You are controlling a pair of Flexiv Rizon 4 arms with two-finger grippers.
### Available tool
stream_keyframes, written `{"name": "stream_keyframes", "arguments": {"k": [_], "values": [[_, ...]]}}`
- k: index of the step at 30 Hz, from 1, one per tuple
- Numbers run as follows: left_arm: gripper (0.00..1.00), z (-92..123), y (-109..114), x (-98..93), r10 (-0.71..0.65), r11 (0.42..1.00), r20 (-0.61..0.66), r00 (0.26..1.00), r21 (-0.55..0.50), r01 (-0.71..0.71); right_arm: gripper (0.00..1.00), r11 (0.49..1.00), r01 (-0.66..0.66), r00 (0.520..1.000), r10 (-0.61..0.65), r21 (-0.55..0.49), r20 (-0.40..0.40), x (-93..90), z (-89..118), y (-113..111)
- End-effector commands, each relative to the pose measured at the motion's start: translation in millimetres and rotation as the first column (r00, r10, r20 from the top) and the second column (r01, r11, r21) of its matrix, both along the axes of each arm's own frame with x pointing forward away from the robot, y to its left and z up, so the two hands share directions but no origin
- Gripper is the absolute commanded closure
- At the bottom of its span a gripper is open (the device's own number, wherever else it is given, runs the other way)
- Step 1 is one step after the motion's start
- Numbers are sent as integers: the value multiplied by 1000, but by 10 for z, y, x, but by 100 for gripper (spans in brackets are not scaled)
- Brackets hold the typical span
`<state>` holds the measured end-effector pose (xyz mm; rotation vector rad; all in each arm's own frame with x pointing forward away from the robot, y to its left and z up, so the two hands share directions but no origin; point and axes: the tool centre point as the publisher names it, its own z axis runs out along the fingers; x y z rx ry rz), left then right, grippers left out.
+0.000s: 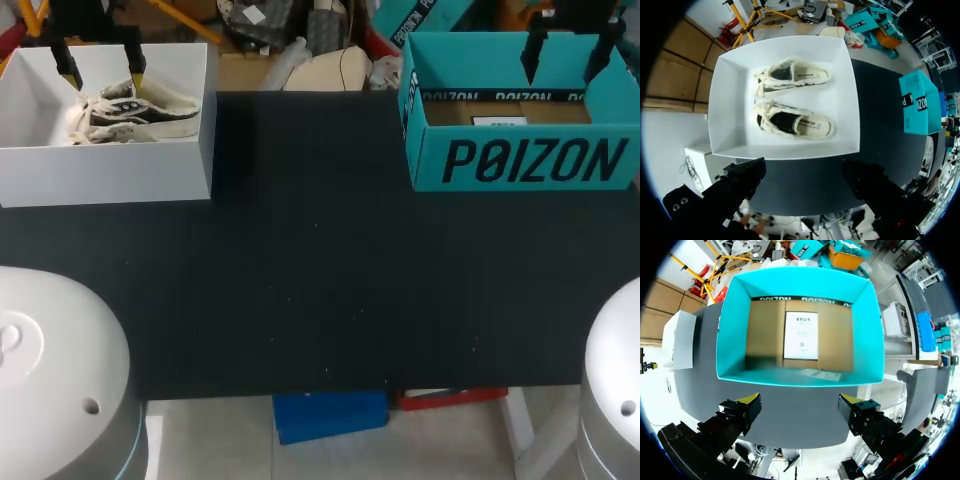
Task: Take the shoe out of the shoebox, open the shoe tongue, remove and reinsert the insole, then place the shoe into the shoebox
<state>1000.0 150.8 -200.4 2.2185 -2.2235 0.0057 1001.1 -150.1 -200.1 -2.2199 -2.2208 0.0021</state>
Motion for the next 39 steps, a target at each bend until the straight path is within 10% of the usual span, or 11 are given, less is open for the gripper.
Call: {"name": "stream_keyframes", "arguments": {"k": [1,18,22,27,35,39], "values": [[0,-11,-1,-22,-86,996,63,994,35,84,0,1000,0,1000,0,0,0,0,0,0],[0,7,-53,-8,-235,972,95,967,31,233,0,1000,0,1000,0,0,0,0,0,0],[0,120,-119,-9,-702,707,157,695,35,706,0,1000,0,1000,0,0,0,0,0,0],[0,204,-65,-91,-972,187,173,161,147,971,0,1000,0,1000,0,0,0,0,0,0],[0,207,13,-111,-996,-52,44,-73,362,931,0,1000,0,1000,0,0,0,0,0,0],[0,207,13,-111,-996,-57,43,-78,363,930,0,1000,0,1000,0,0,0,0,0,0]]}}
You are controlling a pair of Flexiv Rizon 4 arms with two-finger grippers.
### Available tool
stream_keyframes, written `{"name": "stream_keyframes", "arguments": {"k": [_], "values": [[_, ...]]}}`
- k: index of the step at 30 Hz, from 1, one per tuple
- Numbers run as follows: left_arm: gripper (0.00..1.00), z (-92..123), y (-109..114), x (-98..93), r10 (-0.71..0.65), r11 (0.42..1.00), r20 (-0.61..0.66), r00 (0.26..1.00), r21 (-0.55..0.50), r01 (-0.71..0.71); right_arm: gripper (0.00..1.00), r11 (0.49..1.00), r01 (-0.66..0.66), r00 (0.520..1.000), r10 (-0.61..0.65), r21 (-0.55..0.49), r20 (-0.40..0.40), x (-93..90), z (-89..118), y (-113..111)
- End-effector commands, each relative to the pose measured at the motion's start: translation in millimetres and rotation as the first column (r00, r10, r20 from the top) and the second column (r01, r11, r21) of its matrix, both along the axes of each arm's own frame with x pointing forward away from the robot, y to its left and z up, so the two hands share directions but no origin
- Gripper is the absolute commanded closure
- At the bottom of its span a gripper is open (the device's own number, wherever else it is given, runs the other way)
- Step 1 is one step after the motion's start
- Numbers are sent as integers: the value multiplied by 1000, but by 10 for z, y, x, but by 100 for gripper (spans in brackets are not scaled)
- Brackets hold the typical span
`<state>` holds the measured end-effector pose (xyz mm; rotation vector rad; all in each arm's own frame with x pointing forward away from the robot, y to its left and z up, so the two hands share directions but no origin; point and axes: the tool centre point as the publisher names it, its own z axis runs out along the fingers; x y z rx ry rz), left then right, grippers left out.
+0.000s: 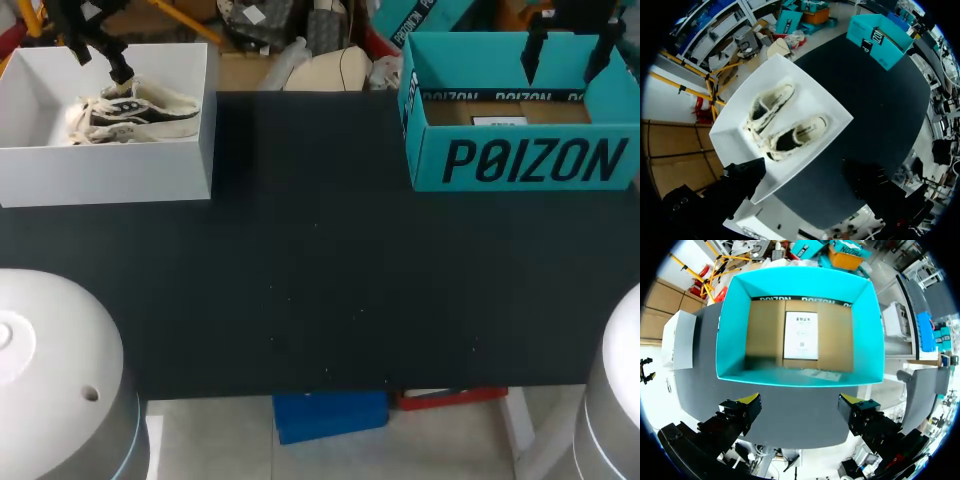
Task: Take the shoe out of the shoebox, open the shoe tongue, remove and reinsert the insole, then place the shoe into the shoebox
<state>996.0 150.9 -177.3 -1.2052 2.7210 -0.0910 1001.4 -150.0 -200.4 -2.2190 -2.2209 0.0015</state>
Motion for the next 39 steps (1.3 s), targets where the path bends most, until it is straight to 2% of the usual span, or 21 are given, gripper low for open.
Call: {"name": "stream_keyframes", "arguments": {"k": [1,5,7,8,10,12,13,14,19,26,35,39], "values": [[0,-24,12,-71,-778,625,109,619,227,747,0,1000,0,1000,0,-1,0,-3,3,-1],[0,-24,12,-71,-778,625,109,619,227,747,0,1000,0,1000,0,-1,0,-3,3,-1],[0,-120,-61,-116,-835,548,67,546,194,814,0,1000,0,1000,0,-1,0,-3,3,-1],[0,-130,-57,-112,-833,552,80,548,193,811,0,1000,0,1000,0,-1,0,-3,3,-1],[0,-142,-12,-76,-856,515,57,513,177,839,0,1000,0,1000,0,-1,0,-3,3,-1],[0,-166,59,-13,-860,509,50,508,164,845,0,1000,0,1000,0,-1,0,-3,3,-1],[29,-175,96,19,-864,501,42,502,168,849,0,1000,0,1000,0,-1,0,-3,3,-1],[52,-188,130,49,-864,501,41,502,166,849,0,1000,0,1000,0,-1,0,-3,3,-1],[56,-284,265,190,-864,502,23,503,126,856,0,1000,0,1000,0,-1,0,-3,3,-1],[57,-521,281,329,-878,472,-24,477,110,875,0,1000,0,1000,0,-1,0,-3,3,-1],[57,-903,260,568,-860,499,-64,506,103,861,0,1000,0,1000,0,-1,0,-3,3,-1],[57,-1060,259,648,-836,536,-83,543,92,839,0,1000,0,1000,0,-1,0,-3,3,-1]]}}
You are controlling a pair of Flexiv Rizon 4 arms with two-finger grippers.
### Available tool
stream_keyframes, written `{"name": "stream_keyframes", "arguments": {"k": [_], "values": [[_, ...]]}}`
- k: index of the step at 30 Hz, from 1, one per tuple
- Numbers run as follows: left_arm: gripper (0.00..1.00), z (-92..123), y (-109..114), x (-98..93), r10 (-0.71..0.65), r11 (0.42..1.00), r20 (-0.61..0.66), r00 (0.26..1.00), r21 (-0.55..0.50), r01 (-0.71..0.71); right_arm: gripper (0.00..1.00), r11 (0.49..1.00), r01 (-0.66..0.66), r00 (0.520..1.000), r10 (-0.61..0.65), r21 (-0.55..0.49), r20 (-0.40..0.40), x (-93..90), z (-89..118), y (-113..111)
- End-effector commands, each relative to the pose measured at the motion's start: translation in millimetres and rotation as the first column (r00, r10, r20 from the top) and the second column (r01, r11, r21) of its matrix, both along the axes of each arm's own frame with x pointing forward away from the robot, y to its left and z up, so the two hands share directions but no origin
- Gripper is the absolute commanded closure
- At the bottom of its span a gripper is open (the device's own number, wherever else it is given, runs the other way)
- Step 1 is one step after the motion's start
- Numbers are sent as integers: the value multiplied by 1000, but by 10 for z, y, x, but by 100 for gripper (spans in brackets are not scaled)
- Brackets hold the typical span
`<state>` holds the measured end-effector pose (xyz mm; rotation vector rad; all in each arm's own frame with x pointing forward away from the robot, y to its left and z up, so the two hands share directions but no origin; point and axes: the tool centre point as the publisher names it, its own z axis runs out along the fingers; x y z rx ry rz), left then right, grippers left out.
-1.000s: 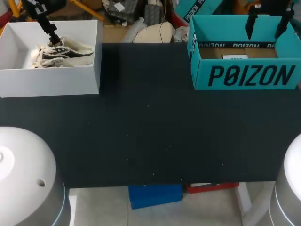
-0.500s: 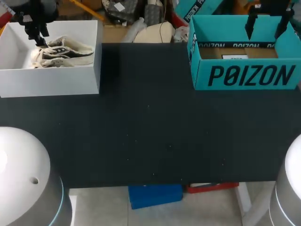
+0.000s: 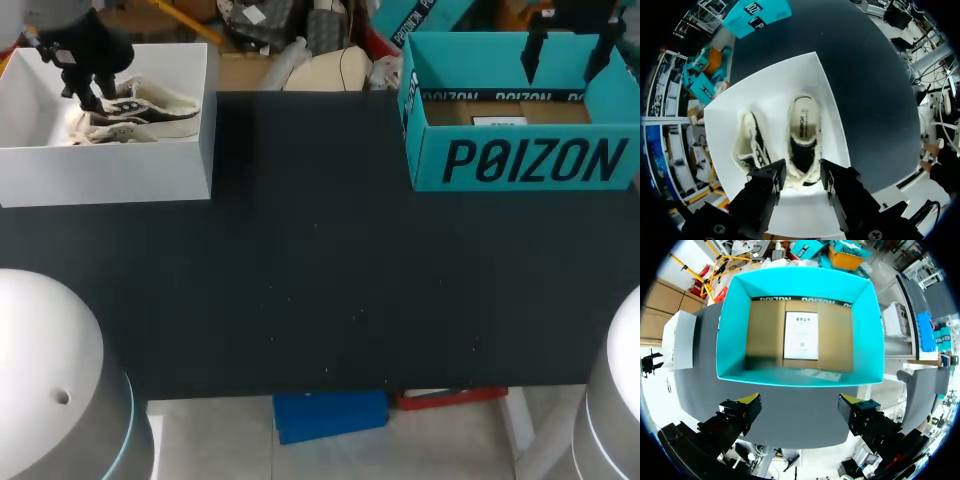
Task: Take the shoe out of the shoebox, open the shoe tongue, remove and reinsert the insole, then place the shoe into the shoebox
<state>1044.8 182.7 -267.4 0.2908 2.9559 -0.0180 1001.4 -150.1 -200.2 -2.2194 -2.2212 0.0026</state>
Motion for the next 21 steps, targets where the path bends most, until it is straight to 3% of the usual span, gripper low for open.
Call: {"name": "stream_keyframes", "arguments": {"k": [1,21], "values": [[57,-191,-59,169,24,1000,-36,999,12,-24,0,1000,0,1000,0,0,0,-2,1,1],[57,-1017,1,464,118,993,-80,990,34,-116,0,1000,0,1000,0,0,0,-2,1,1]]}}
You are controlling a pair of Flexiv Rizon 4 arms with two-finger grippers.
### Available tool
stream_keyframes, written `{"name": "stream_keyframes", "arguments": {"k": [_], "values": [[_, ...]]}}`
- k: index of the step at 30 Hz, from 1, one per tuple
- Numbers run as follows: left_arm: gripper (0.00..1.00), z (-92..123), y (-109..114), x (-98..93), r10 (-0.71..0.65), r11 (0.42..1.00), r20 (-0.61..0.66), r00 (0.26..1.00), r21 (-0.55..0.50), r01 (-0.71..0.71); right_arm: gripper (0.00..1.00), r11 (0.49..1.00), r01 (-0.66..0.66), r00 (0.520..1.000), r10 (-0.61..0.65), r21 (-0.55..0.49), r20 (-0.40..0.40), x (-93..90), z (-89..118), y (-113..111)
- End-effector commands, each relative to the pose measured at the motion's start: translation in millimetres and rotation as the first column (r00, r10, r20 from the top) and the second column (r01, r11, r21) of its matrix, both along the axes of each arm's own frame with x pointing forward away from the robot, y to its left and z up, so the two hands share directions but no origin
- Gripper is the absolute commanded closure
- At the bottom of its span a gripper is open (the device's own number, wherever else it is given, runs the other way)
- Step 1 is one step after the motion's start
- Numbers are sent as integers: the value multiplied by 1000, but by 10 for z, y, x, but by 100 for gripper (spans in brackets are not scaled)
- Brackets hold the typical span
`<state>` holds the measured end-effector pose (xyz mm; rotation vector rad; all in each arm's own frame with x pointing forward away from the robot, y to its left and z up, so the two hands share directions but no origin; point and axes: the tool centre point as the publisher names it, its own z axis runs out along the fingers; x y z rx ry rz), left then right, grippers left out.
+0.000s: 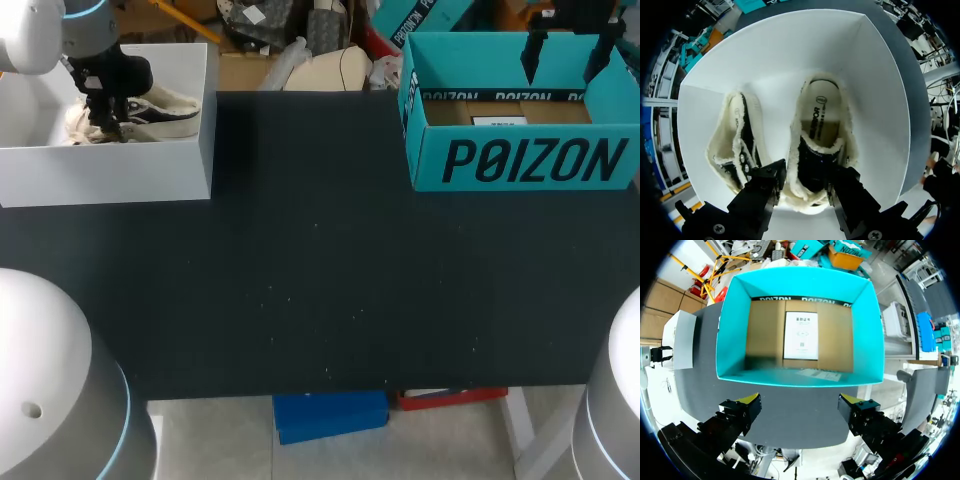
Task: Take the shoe out of the shoebox, open the shoe tongue, remove and reinsert the insole, then place the shoe into the shoebox
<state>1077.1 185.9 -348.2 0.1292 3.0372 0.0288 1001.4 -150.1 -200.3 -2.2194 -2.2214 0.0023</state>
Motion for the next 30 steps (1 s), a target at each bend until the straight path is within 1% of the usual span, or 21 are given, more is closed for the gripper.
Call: {"name": "stream_keyframes", "arguments": {"k": [1,7,17,18,19,20,22,25,28,30], "values": [[57,-253,-40,154,6,1000,-15,1000,0,-6,0,1000,0,1000,0,0,0,-3,3,0],[58,-463,-95,188,10,1000,-40,999,-6,-11,0,1000,0,1000,0,0,0,-3,3,0],[62,-589,-103,259,8,1000,-41,999,-14,-8,0,1000,0,1000,0,0,0,-3,3,0],[66,-593,-101,260,6,1000,-42,999,-14,-6,0,1000,0,1000,0,0,0,-3,3,0],[81,-595,-97,261,0,1000,-44,999,-12,0,0,1000,0,1000,0,0,0,-3,3,0],[100,-597,-92,258,-12,1000,-42,999,-16,12,0,1000,0,1000,0,0,0,-3,3,0],[100,-562,-80,237,-24,1000,-41,999,-19,23,0,1000,0,1000,0,0,0,-3,3,0],[100,-455,-65,225,-39,999,-37,999,-24,38,0,1000,0,1000,0,0,0,-3,3,0],[100,-247,-80,216,-66,997,-22,998,-40,65,0,1000,0,1000,0,0,0,-3,3,0],[100,-65,-80,232,-62,997,-7,998,-40,61,0,1000,0,1000,0,0,0,-3,3,0]]}}
